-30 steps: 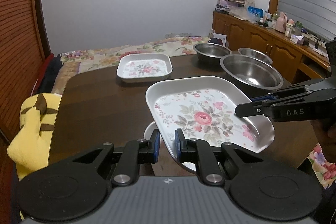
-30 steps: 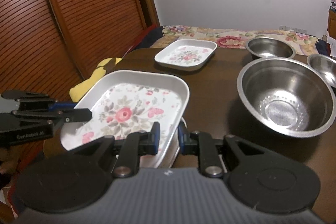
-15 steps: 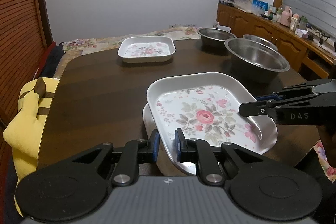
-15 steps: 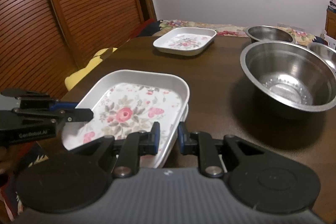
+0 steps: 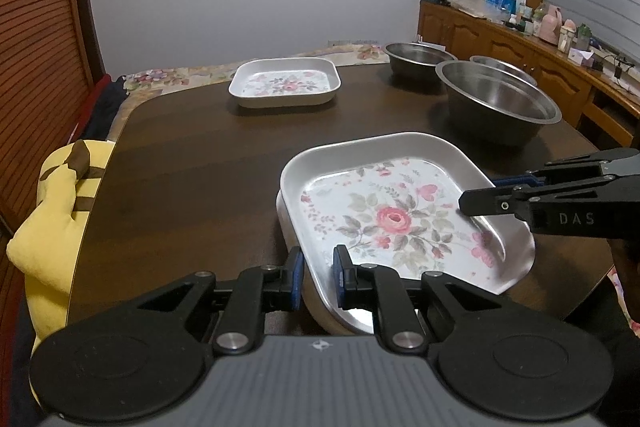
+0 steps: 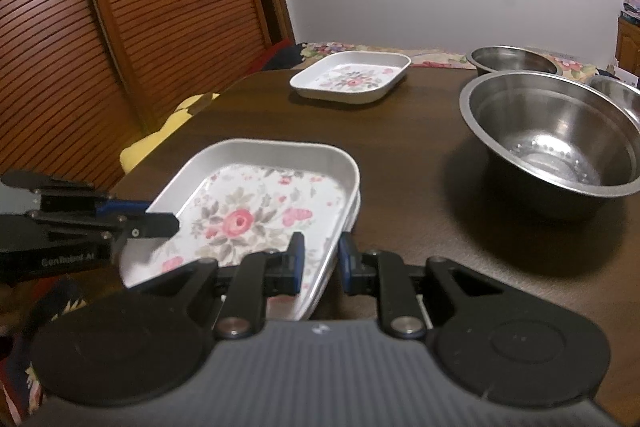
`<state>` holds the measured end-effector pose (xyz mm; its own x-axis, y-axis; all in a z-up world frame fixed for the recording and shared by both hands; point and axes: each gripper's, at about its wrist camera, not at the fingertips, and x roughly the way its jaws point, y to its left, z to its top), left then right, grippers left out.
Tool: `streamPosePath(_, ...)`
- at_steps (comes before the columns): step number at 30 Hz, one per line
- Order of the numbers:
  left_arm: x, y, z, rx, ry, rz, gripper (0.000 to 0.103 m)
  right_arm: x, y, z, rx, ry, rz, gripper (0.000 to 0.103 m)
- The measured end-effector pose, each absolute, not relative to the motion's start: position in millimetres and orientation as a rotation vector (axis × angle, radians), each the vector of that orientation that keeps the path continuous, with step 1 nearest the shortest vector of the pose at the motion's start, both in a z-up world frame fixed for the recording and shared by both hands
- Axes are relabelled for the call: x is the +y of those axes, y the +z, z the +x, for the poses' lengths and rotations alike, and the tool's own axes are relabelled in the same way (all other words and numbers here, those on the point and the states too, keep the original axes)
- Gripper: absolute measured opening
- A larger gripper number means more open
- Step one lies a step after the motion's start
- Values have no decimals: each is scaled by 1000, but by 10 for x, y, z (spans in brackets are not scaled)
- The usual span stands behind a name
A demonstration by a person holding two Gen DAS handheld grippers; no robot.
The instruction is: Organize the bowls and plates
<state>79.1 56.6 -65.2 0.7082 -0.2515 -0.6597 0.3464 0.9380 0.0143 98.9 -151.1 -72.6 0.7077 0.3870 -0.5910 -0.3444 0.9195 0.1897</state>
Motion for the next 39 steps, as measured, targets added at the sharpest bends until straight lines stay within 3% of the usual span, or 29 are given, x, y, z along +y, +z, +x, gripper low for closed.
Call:
streamPosePath(25, 594, -743, 831, 710, -299, 142, 16, -1548, -803, 1008, 663, 426, 94, 21)
streamPosePath(39, 696, -441, 883, 642, -283, 114, 17, -1593, -401, 1007, 577, 432, 61, 21)
